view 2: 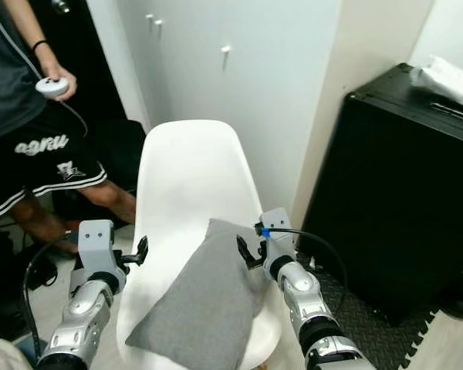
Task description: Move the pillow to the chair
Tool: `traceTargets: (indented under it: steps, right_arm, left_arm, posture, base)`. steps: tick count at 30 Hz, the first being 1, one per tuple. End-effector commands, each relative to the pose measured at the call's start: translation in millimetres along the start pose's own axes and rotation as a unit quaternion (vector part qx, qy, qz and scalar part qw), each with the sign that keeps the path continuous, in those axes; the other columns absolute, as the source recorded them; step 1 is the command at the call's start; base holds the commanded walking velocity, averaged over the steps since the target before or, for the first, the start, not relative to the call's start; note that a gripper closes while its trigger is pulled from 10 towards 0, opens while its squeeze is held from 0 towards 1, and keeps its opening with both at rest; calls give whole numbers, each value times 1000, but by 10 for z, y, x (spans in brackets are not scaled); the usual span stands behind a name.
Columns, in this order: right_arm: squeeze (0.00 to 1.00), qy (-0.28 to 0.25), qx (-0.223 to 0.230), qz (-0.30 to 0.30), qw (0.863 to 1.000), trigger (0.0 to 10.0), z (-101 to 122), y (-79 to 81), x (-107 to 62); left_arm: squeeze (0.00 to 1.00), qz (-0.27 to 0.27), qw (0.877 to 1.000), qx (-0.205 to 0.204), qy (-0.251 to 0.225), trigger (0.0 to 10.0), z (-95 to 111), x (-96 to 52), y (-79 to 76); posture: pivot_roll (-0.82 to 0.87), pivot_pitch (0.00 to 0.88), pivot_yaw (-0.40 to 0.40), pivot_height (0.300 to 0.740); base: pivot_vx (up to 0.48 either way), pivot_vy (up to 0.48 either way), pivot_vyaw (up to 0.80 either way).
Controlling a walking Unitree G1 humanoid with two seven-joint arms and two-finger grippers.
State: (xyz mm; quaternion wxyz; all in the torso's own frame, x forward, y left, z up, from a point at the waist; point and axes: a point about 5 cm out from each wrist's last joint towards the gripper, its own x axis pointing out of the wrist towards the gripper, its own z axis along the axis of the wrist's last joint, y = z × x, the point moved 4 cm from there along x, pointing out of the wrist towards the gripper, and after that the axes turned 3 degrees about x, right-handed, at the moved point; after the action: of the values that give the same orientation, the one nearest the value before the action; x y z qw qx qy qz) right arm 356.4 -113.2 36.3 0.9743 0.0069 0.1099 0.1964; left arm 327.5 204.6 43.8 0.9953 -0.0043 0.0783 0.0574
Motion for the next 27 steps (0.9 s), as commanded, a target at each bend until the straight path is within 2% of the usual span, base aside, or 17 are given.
traceTargets:
  steps: [1, 4, 10, 15, 27]
  right_arm:
    - [0, 3, 8, -2, 1000, 10000, -10, 4, 2]
    - [0, 20, -2, -19, 1000, 10000, -50, -37, 6]
    - [0, 17, -5, -12, 1000, 10000, -56, -7, 3]
    - [0, 17, -4, -7, 1000, 10000, -90, 20, -14]
    - [0, 33, -8, -20, 999, 10000, -178, -19, -51]
  left_arm:
    - [0, 6, 1000, 8, 7, 10000, -21, -6, 45]
    - [0, 7, 1000, 7, 7, 10000, -20, -6, 47]
    - [0, 9, 1000, 4, 11, 10000, -31, -5, 48]
    - [0, 9, 999, 6, 31, 10000, -126, -19, 37]
    - [0, 9, 999, 18, 46, 10000, -191, -33, 27]
  posture:
    - [19, 76, -24, 700]
    - [19, 76, -24, 705]
    - [19, 74, -25, 705]
    - [20, 72, -27, 705]
    - [19, 58, -29, 705]
  base:
    - [0, 0, 0]
    - [0, 0, 0]
    - [0, 0, 0]
    - [0, 0, 0]
    - [0, 0, 0]
